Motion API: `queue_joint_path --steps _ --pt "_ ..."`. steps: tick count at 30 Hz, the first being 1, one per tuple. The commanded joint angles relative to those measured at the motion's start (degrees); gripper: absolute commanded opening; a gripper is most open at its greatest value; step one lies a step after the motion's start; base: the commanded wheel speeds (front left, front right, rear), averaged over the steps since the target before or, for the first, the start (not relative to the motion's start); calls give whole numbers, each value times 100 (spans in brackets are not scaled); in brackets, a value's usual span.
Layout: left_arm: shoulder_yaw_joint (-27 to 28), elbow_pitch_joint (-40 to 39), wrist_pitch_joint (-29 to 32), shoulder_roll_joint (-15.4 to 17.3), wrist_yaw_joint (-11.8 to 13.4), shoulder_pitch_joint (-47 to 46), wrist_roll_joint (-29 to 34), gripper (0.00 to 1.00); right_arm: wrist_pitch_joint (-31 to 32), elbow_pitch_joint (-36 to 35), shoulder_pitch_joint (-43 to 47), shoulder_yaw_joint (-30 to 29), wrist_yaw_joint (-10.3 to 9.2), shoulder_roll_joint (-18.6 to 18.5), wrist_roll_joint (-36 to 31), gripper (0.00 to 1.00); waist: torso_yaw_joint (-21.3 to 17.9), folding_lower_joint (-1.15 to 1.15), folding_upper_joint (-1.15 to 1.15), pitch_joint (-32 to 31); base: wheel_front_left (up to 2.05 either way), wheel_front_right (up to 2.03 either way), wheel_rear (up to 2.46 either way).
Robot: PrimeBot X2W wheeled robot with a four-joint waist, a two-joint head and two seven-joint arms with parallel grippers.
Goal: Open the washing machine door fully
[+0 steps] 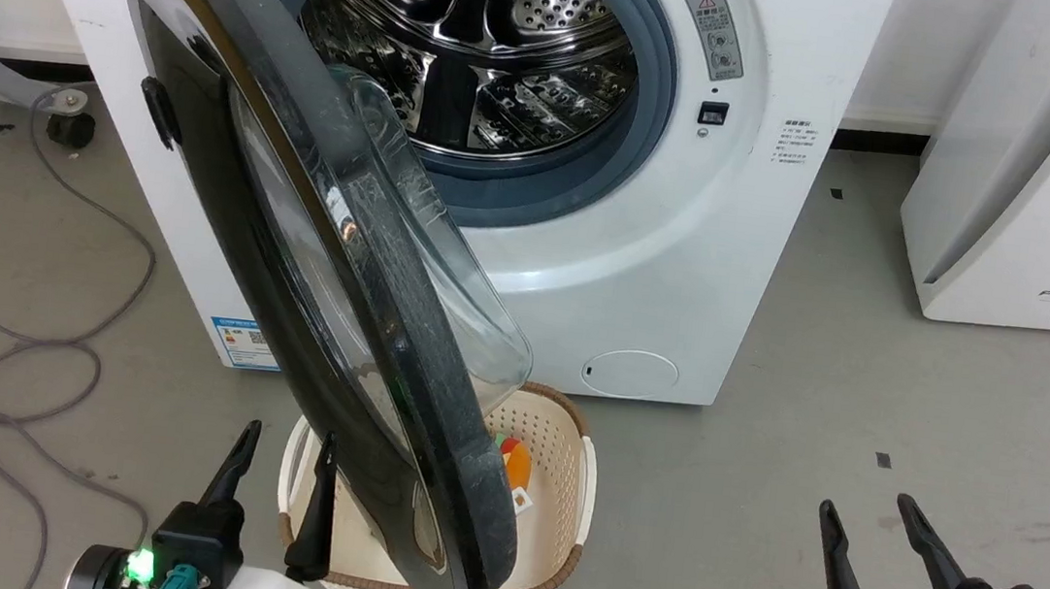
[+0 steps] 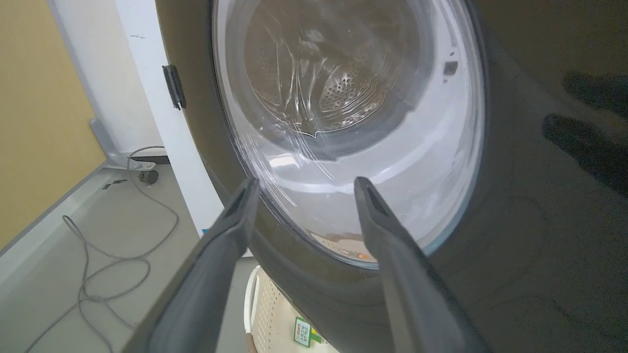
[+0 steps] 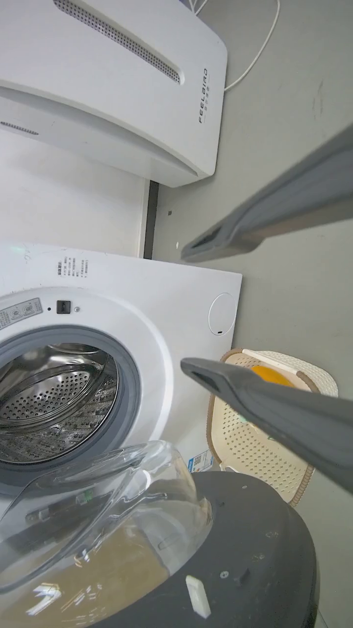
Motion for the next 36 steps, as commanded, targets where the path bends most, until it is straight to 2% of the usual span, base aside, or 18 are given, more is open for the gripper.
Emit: queue_joint_path --steps 1,2,3,4,5,23,30,36 --pt "-6 44 -30 29 -33 22 25 100 -39 41 58 3 3 27 73 100 -3 0 0 11 0 0 0" --pt "-5 63 -30 29 -43 17 13 100 -52 63 44 4 3 27 67 100 -6 0 0 19 0 0 0" --pt "-4 83 -30 28 -54 13 1 36 -66 81 31 6 3 27 70 100 -9 0 0 25 0 0 0" --pt "-5 103 -30 27 -64 10 -8 15 -74 103 19 10 3 27 117 100 -13 0 0 31 0 0 0" --pt "-6 118 -30 27 -77 5 -15 0 -88 114 5 16 3 27 105 100 -15 0 0 35 0 0 0" --pt "81 87 -30 22 -152 -110 -249 0 -168 264 -69 32 3 28 296 100 0 0 0 50 0 0 0" --pt "236 -708 6 68 -48 -259 -353 0 -190 295 -91 13 3 28 332 100 28 0 0 62 0 0 0" --pt "324 -1970 111 119 71 -393 -363 0 -203 318 -105 18 3 28 376 100 42 0 0 74 0 0 0"
